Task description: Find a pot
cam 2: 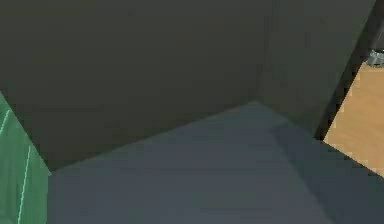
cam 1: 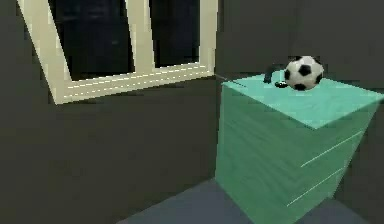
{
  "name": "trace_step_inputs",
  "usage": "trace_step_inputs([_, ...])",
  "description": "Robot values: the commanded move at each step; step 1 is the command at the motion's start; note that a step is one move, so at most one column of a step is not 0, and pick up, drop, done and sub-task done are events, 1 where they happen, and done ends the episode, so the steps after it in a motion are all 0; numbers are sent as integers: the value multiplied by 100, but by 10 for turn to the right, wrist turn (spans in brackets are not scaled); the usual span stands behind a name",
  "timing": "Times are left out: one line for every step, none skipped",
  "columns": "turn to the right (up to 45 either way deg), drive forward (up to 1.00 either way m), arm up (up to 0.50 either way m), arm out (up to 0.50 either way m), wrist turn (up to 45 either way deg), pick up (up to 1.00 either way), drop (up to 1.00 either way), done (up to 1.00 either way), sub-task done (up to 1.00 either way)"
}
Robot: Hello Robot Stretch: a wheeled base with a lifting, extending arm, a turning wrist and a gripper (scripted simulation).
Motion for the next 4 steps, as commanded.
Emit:
trace_step_inputs([-450,0,0,0,0,0,0,0,0])
trace_step_inputs([-450,0,0,0,0,0,0,0,0])
trace_step_inputs([-450,0,0,0,0,0,0,0,0])
trace_step_inputs([-240,0,0,0,0,0,0,0,0])
